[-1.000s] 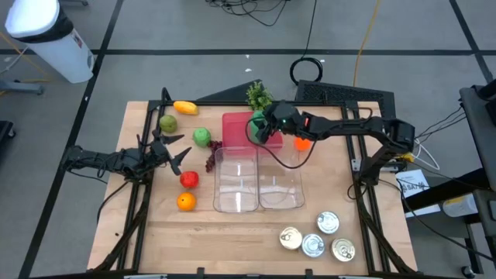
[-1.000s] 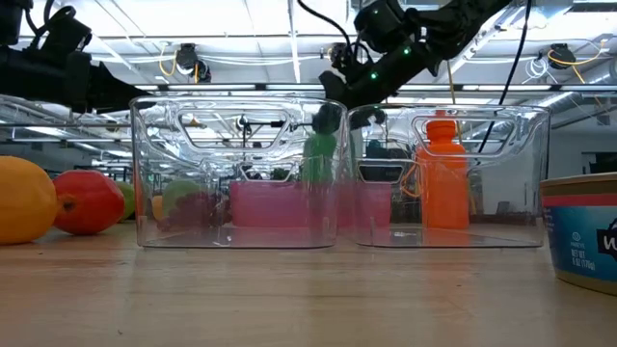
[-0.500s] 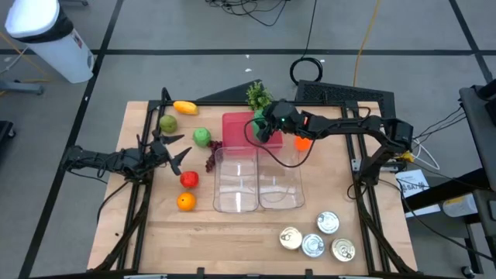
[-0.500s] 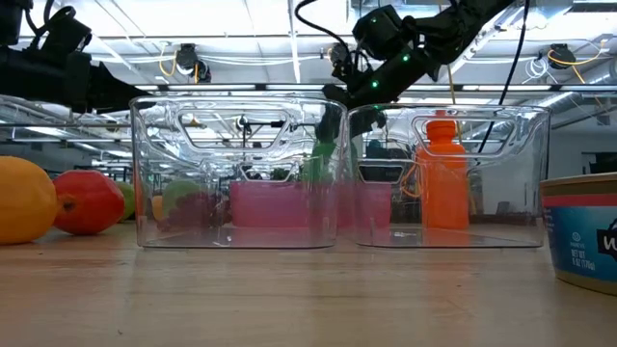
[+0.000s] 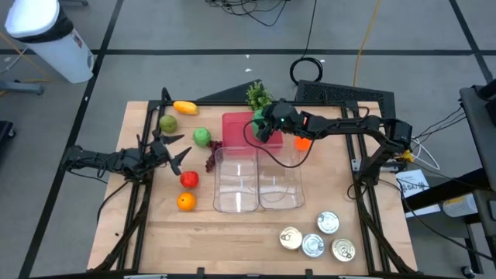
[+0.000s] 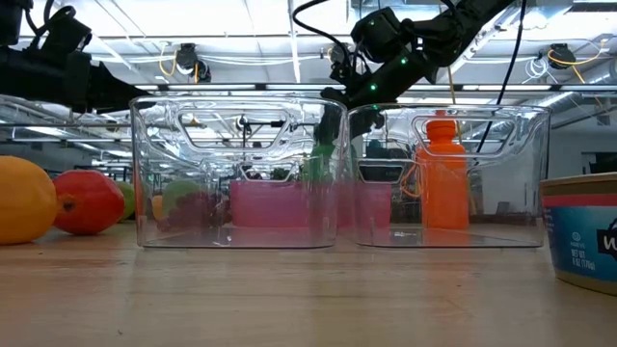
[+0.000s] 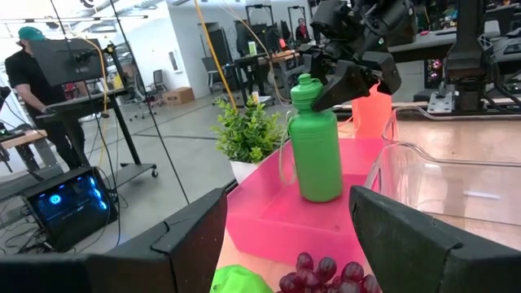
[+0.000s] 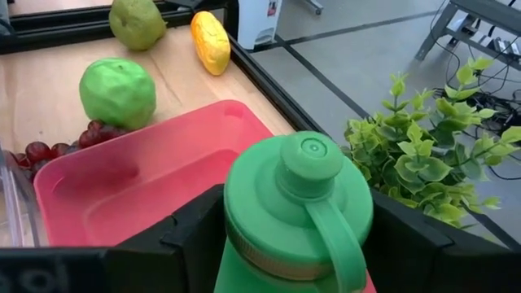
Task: Pick & Place Food Item
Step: Put the green water bottle into the pink bin
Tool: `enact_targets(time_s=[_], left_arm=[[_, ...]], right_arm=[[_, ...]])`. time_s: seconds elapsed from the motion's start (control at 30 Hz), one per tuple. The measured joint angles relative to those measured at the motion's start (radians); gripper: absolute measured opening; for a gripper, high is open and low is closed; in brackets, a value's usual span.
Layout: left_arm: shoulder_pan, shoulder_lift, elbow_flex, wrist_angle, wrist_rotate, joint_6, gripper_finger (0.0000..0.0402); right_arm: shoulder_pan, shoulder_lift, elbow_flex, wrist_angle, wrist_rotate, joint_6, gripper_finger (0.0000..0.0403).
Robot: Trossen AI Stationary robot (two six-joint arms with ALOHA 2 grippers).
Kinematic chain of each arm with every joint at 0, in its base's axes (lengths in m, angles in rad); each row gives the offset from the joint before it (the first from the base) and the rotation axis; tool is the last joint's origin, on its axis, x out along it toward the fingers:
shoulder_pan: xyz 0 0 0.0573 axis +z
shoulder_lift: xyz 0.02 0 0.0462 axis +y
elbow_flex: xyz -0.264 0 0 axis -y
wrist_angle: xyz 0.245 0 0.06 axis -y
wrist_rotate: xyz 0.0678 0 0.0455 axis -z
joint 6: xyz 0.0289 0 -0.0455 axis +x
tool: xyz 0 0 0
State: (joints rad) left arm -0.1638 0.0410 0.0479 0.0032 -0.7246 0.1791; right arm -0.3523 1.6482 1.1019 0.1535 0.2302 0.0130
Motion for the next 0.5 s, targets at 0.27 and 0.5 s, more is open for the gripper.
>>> enact_targets(time_s=[0.27,0.5], left_arm=[[0.000,0.000,0.000,0.000,0.000,0.000,0.0273],[0.000,0.000,0.000,0.000,0.000,0.000,0.0273]], right_arm=[[0.000,0.000,0.000,-0.002,0.000,0.000,0.0295],[0.001,-0.052,-0.001,-0.006,0.002,-0.010,0.0336]])
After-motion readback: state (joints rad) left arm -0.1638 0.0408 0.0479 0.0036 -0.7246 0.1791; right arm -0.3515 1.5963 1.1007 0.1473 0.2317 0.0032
